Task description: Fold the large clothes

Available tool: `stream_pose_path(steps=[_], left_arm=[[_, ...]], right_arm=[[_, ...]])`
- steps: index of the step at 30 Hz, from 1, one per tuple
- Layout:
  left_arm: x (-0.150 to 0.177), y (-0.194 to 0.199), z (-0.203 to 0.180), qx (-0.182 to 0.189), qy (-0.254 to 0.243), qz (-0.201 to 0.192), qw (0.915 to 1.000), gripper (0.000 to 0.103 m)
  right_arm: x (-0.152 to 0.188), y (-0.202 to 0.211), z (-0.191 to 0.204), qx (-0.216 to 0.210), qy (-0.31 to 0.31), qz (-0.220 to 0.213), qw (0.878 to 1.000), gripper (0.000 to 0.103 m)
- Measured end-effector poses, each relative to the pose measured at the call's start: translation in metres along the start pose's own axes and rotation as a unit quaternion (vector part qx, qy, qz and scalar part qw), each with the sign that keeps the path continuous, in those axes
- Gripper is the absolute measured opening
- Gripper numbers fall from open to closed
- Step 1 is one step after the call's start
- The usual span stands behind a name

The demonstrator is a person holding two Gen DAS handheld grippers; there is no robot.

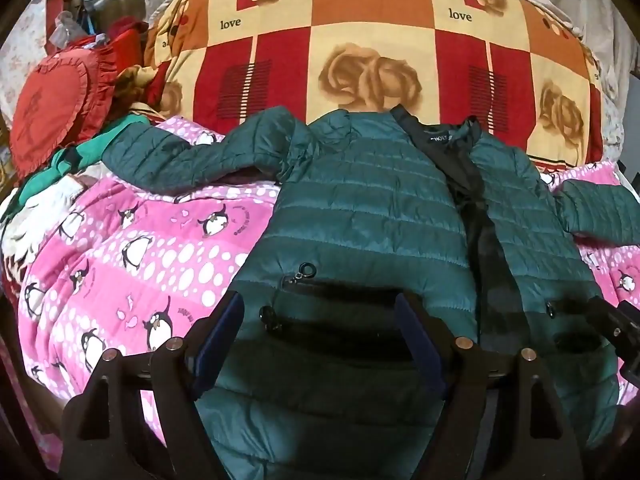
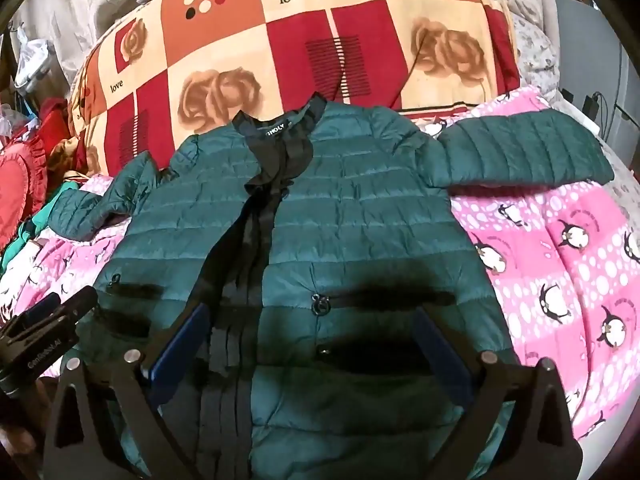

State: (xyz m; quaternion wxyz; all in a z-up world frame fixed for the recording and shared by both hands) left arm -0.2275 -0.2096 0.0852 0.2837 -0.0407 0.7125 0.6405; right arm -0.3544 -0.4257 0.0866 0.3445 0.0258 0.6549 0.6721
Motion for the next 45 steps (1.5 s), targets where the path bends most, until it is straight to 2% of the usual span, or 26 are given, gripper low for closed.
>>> stream_pose_path(steps=[5,11,19,24,29,35,36,45], left_arm=[[-0.002,0.000,-0.002,0.004,0.002,-0.001,1.0000,0.049],[0.001,-0.005,-0.009,0.003,-0.006,0.004,1.0000,0.049],[0.003,-0.004,-0.013,0.008,-0.011,0.000,0.9999,0.049],[0.001,-0.003,-0.016,0.013,-0.017,0.000,0.9998,0.049],[-0.001,0.000,-0.020,0.008,-0.026,-0.007,0.9996,0.049],[-0.004,-0.001,-0.022,0.012,-0.030,-0.007,0.9995,0.049],[-0.004,-0.002,-0.022,0.012,-0.030,-0.005,0.9995,0.049],[-0.007,-0.003,-0.020,0.012,-0.021,-0.009,0.9997,0.049]], right_arm=[[0.002,-0.003,0.006,0.005,0.005,-0.001,1.000,0.103],[-0.016,-0.004,-0.005,0.003,-0.003,0.002,1.000,0.103],[-0.009,-0.008,-0.001,0.010,-0.009,-0.009,1.000,0.103],[-0.009,-0.009,-0.001,0.010,-0.010,-0.001,1.000,0.103],[-0.014,-0.009,0.000,0.002,-0.013,-0.007,1.000,0.103],[-0.022,-0.011,0.003,-0.034,-0.029,-0.014,0.999,0.103],[-0.024,-0.010,0.004,-0.051,-0.036,-0.016,0.998,0.103],[-0.029,-0.010,0.008,-0.032,-0.023,-0.023,0.999,0.103]])
Point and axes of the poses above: each gripper's, at about its wrist camera, not at the fingertips, and y roughly against the way its jaws point, z to its left, x to its underside, the point moved 4 cm from there along -y, roughly the way its jaws point, and after that the axes turned 15 degrees about z, right-handed, at the moved point
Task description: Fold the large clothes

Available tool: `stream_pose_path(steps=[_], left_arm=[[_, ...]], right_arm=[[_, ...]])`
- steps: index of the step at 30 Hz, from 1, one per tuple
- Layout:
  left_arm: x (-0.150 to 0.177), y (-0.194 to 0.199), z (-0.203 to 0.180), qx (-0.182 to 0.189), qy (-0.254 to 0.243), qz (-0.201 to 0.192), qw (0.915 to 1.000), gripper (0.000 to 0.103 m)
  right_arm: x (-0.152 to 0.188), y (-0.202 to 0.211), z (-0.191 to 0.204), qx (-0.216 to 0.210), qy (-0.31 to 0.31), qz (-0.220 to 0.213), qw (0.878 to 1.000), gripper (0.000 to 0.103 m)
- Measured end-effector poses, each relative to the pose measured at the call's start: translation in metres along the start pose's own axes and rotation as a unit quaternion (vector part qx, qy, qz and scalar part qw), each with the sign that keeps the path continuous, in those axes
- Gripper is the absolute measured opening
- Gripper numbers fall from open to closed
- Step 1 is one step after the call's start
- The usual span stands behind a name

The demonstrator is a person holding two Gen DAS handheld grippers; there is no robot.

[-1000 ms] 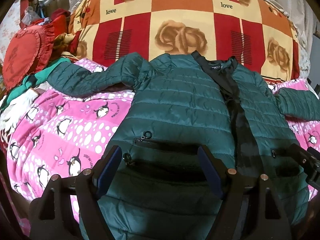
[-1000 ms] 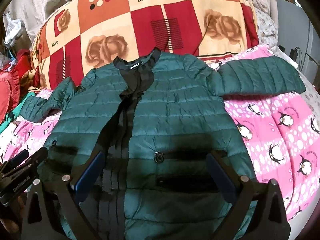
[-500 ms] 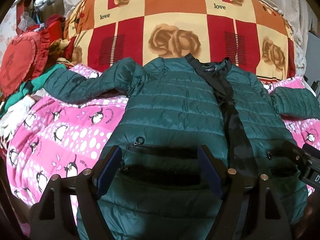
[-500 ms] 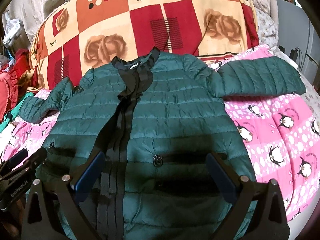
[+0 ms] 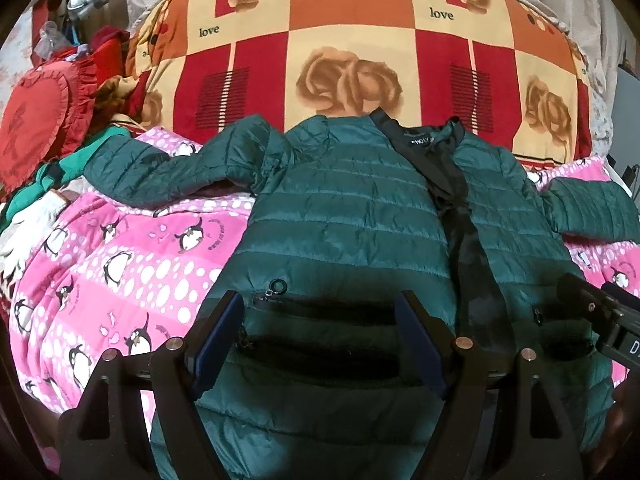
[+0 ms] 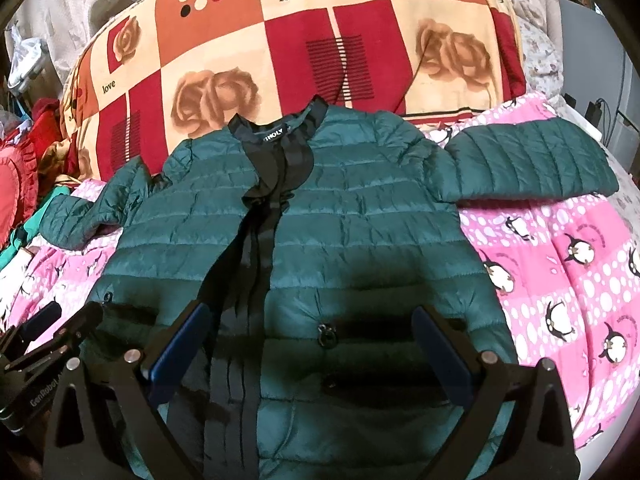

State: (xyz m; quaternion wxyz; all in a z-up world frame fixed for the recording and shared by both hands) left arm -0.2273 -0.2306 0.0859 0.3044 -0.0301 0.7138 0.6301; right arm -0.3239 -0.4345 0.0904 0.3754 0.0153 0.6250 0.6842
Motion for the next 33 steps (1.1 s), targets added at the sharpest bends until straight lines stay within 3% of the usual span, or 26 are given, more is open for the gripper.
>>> stream_pose_path(steps=[7,16,33], left_arm=[[-0.005,0.000,0.001,0.000,0.000,-0.006,1.0000,0.049],[-0.012,-0.002,0.001,0.003,0.001,-0.008,1.0000,0.049],[-0.034,-0.005,0.008,-0.005,0.014,-0.016,0.9998,0.049]], right_arm=[[-0.009,-0.003,0.005,0.000,0.000,0.017,1.000,0.103],[-0.017,-0.001,0.010,0.001,0.009,0.002,1.000,0.103],[-0.037,-0.007,0.013,0.012,0.017,0.016,1.000,0.103]])
Point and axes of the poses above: each gripper's, at about its wrist camera, not at the fingertips, and y roughly against the way its jaws point, z to its left, x to its underside, the point moved 4 cm from there along -y, roughly the way its jaws point, and after that the axes turned 15 degrees about z, right-handed, at the moved point
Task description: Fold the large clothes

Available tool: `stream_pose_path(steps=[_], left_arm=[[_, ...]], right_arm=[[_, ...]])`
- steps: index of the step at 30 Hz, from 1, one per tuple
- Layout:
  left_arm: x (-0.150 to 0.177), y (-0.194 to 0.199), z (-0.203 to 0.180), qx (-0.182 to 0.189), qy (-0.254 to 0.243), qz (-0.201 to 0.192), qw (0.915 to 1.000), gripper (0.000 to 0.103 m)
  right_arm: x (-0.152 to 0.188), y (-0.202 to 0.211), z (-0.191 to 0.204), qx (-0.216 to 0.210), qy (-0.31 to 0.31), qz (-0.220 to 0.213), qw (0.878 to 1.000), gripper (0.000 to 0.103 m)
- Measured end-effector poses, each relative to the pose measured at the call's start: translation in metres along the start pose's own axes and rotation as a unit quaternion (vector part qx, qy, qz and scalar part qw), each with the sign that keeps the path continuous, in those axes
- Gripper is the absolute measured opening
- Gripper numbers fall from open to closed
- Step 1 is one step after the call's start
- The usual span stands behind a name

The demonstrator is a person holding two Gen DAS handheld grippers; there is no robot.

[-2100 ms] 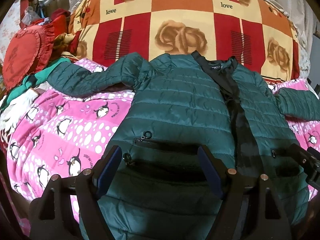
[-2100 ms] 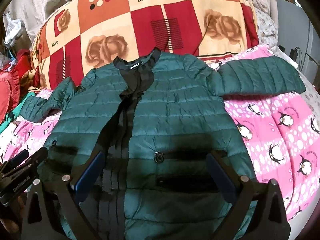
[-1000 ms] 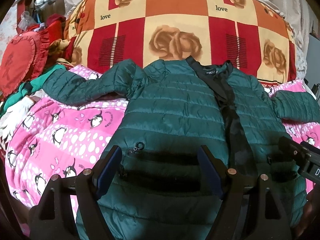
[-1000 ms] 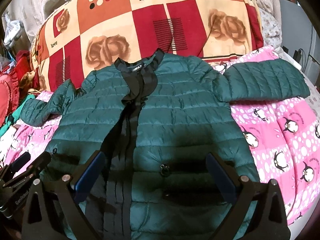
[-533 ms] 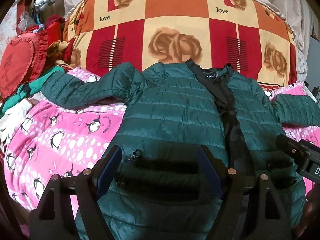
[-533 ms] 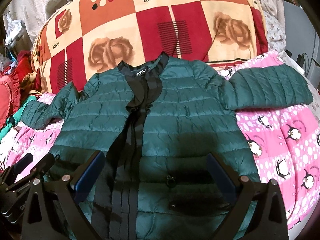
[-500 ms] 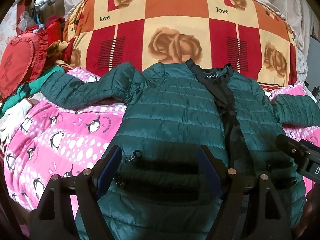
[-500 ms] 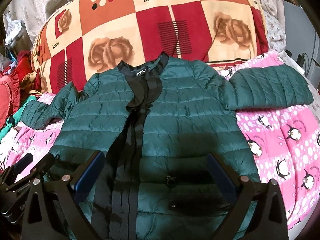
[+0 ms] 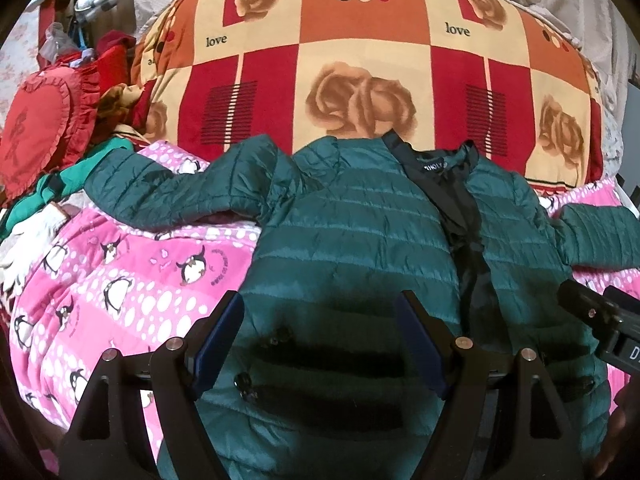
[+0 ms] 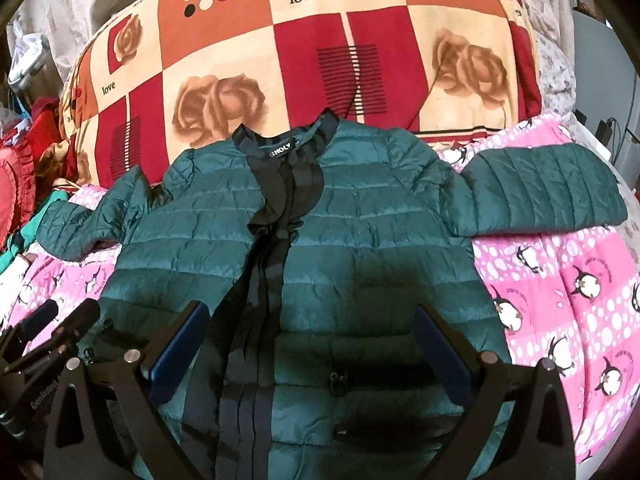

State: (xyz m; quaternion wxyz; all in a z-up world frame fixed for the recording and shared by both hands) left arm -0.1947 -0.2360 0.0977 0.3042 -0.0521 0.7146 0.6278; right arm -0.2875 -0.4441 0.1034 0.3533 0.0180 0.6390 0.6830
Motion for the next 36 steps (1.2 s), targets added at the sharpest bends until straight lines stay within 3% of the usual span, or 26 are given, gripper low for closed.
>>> stream_pose_path(steps=[10,36], left_arm=[[-0.016,-0.010,0.006,-0.013,0.009,-0.005,0.9999,0.049],[-0.027,-0.052,0.010,-0.019,0.018,0.022,0.9994,0.049]], right_arm=[[-0.029,-0.001,0.001,-0.026,-0.007,-0.006,1.000,0.103],[-0.051,-0.052,0.009,-0.002,-0.009,0.008,1.000,0.103]])
Point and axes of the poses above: each gripper's, at about its wrist camera, not at the fingertips, and y roughly against the way its jaws point, z to its left, x to its underside, the point moved 4 cm from there along -y, roughly the way its jaws point, and after that the axes turned 15 degrees about z, right-handed, at the moved point
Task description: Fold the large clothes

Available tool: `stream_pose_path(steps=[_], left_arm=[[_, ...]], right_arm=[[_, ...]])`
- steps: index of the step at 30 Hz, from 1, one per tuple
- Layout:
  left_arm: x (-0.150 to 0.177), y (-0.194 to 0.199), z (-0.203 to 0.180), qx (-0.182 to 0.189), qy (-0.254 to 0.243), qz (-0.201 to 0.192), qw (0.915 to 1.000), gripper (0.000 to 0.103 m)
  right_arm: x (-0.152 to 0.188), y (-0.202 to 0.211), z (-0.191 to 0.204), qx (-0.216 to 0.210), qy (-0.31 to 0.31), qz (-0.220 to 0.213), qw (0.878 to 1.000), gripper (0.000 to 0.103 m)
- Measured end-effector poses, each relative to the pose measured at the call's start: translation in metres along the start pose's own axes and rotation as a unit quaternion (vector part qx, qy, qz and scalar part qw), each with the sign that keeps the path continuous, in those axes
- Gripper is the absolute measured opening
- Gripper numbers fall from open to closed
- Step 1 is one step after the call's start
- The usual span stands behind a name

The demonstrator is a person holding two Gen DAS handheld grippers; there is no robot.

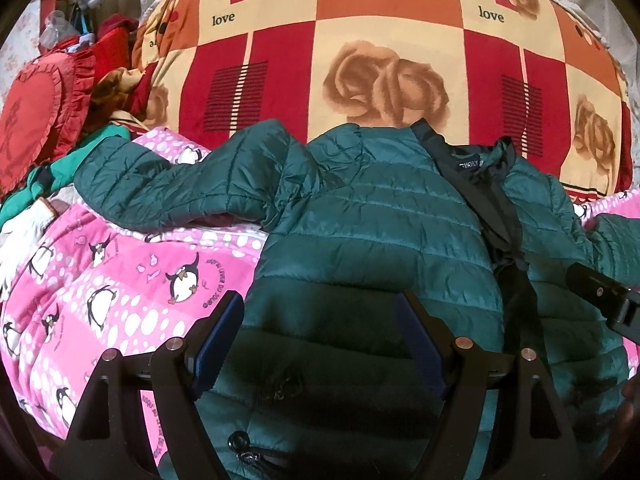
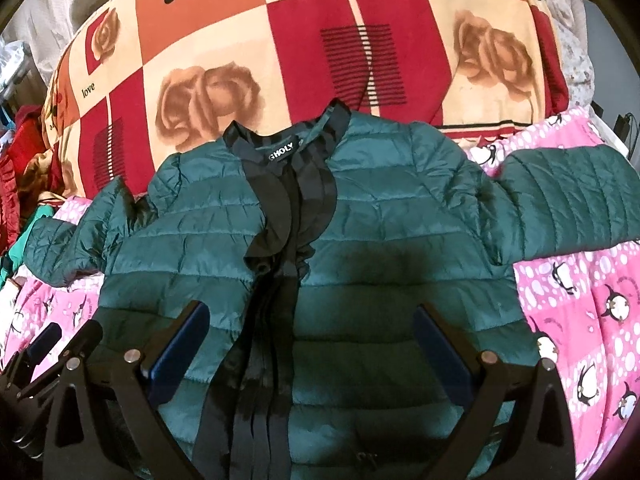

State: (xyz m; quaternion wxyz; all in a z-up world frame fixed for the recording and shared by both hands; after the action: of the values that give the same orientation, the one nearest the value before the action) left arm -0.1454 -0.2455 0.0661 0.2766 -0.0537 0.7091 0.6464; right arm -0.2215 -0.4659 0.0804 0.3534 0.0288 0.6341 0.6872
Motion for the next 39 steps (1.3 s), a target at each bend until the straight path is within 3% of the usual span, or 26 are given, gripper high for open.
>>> stream_pose_path(steps=[39], left_arm=[[-0.021,-0.029,0.000,-0.011,-0.001,0.012,0.9999,0.049]], right_arm=[[-0.010,-0.053,0.000,0.005,-0.009,0.042,0.999,0.103]])
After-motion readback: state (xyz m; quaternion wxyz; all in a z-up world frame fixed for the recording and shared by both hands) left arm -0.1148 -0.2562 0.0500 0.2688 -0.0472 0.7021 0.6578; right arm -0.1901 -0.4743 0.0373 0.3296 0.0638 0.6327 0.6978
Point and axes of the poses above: each gripper's, at about its wrist camera, not at the fingertips, and y roughly against the way its jaws point, z to its left, x to its underside, the point moved 4 cm from there along -y, roughly the way its jaws point, and after that the axes turned 15 degrees about z, right-handed, at the moved point
